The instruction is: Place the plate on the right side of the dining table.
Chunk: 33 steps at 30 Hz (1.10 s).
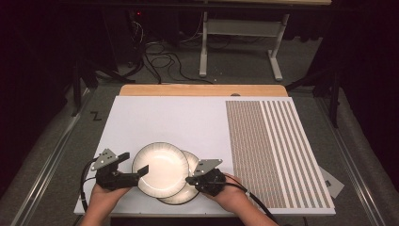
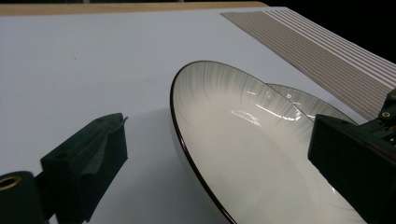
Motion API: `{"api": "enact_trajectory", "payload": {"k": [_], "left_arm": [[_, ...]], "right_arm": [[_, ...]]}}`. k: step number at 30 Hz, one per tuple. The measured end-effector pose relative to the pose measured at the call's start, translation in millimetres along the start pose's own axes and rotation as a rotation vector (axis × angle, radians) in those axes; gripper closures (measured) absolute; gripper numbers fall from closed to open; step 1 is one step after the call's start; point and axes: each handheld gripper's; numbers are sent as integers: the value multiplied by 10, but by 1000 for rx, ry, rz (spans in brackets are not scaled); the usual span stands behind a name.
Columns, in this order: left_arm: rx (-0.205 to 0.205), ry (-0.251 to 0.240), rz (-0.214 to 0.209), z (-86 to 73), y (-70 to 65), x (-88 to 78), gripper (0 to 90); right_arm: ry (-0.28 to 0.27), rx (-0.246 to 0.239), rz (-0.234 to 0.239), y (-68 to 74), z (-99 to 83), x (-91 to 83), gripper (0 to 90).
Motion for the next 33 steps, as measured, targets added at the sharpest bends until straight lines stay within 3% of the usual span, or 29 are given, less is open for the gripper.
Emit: {"api": "enact_trajectory", "payload": {"k": [4, 6, 10, 13, 21, 24, 33], "left_arm": [[-47, 45, -13, -26, 31, 37, 104], [-94, 92, -17, -34, 56, 68, 132], [-162, 111, -51, -38, 99, 79, 219], [-185, 114, -61, -52, 123, 74, 324], [-242, 144, -70, -129, 164, 92, 499], [-274, 142, -60, -123, 169, 76, 553], [-301, 186, -29, -101, 169, 90, 665]], "right_arm": [[-1, -12, 5, -1, 8, 31, 900], [-1, -11, 6, 1, 13, 41, 900], [2, -6, 7, 2, 17, 46, 900], [4, -7, 5, 6, 15, 44, 900], [1, -11, 6, 4, 13, 45, 900], [-1, -13, 6, 1, 13, 47, 900], [-2, -12, 0, 1, 14, 46, 900]]}}
Point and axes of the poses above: each handheld gripper's, and its own axes: x roughly forward along the jaws, z roughly out of its top, y roughly to its left, and after that the axes turned 14 degrees about -y, right-handed
